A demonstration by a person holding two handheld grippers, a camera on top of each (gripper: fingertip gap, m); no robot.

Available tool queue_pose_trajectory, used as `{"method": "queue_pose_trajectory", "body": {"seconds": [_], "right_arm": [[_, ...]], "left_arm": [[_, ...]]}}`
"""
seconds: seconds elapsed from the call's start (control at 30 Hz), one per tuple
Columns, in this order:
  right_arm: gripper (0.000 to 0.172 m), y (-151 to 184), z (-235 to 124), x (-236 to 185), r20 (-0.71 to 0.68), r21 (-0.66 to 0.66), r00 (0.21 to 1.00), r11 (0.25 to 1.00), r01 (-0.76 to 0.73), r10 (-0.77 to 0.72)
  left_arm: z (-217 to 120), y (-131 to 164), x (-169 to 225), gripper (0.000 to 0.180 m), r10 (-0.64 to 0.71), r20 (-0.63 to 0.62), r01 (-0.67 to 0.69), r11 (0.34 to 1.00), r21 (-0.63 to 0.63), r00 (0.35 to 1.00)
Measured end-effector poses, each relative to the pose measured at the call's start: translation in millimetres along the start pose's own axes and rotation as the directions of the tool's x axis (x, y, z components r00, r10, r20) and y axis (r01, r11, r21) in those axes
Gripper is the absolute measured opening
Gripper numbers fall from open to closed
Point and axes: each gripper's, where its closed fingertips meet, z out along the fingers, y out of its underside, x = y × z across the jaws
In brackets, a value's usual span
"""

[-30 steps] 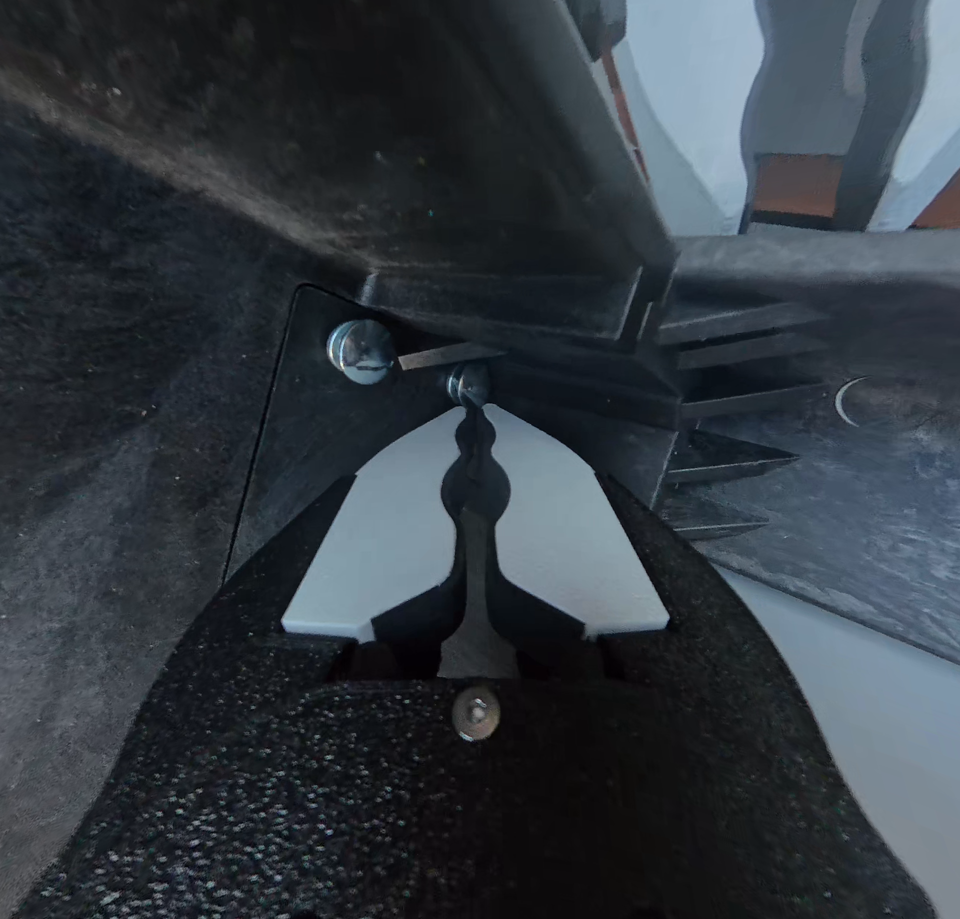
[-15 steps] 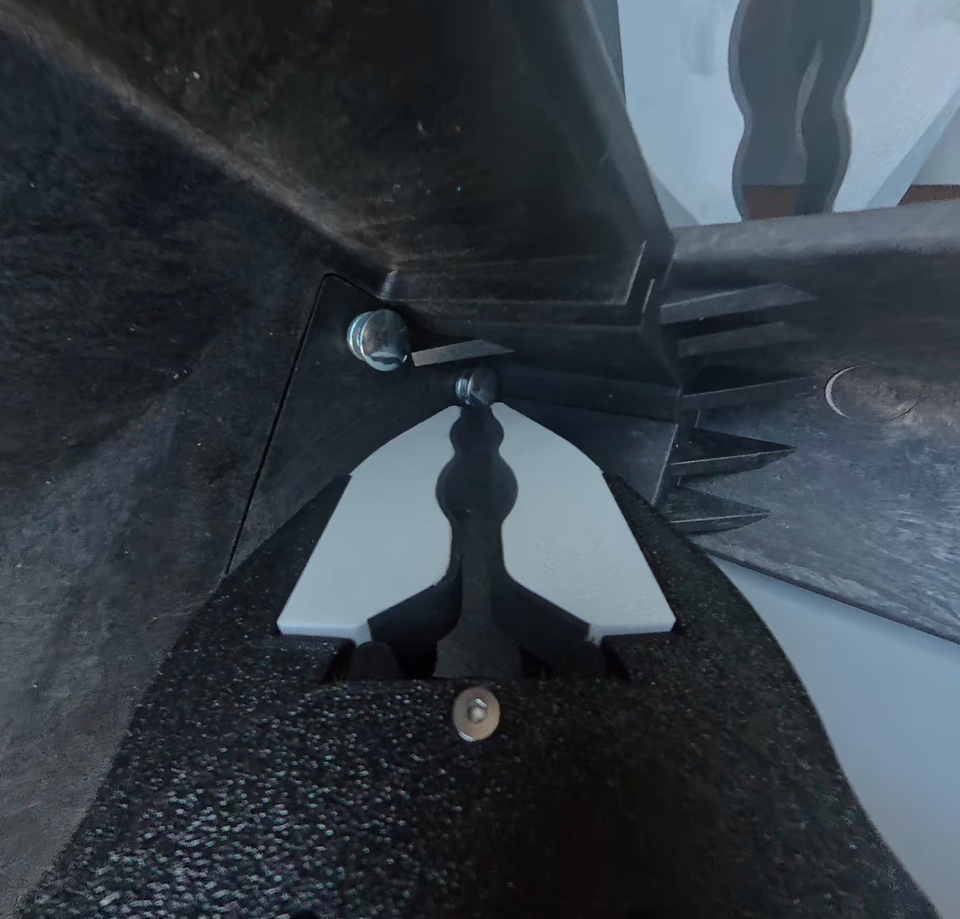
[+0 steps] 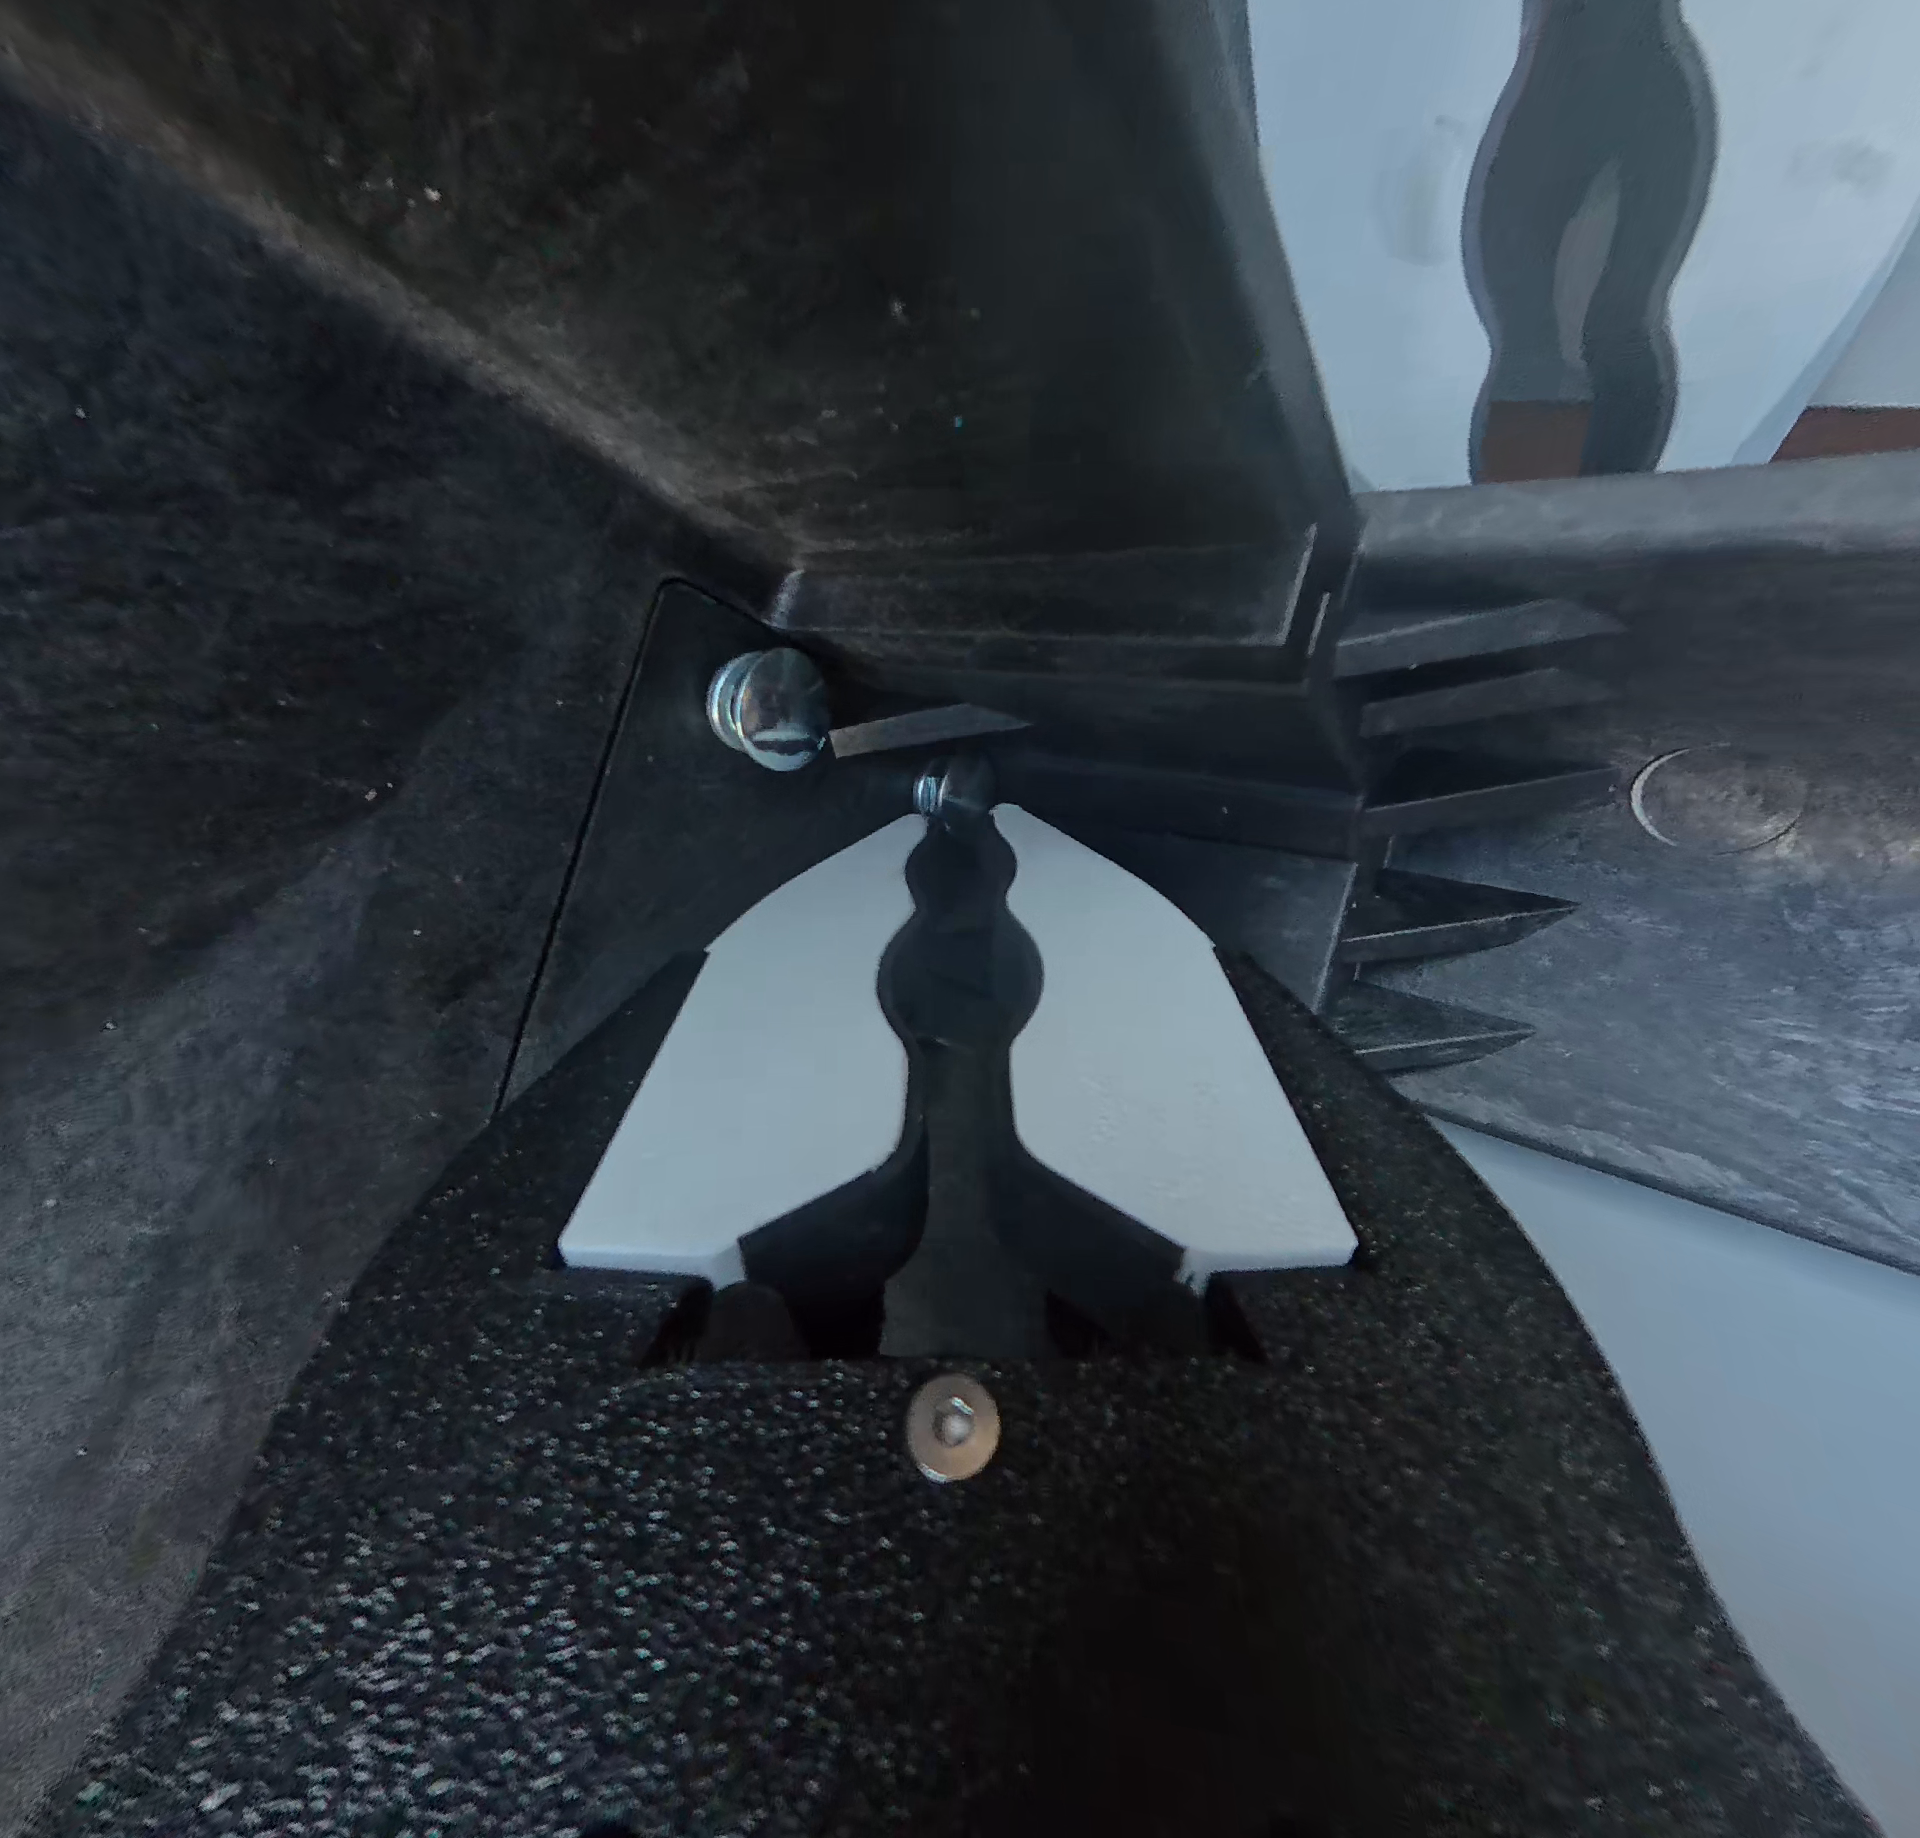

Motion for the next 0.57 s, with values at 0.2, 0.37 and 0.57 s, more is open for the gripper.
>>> {"method": "queue_pose_trajectory", "body": {"seconds": [0.2, 0.37, 0.57], "right_arm": [[0.008, 0.5, 2.4, 0.9, 0.011, -0.010, 1.000, 1.000, -0.005, 0.005], [0.009, 0.3, 1.6, 0.7, -0.001, -0.006, 1.000, 1.000, 0.006, -0.006], [0.008, 0.6, 2.2, 0.4, 0.011, -0.009, 1.000, 1.000, -0.001, 0.001]], "left_arm": [[0.4, 1.0, 0.0, 0.006, 0.005, 0.022, -0.005, 1.000, -0.005, 1.000], [-1.1, -3.8, -1.5, 0.007, 0.002, 0.039, -0.004, 0.999, 0.043, 0.999], [-0.8, -3.5, -1.4, 0.007, 0.039, 0.053, -0.040, 0.999, 0.019, 0.998]]}}
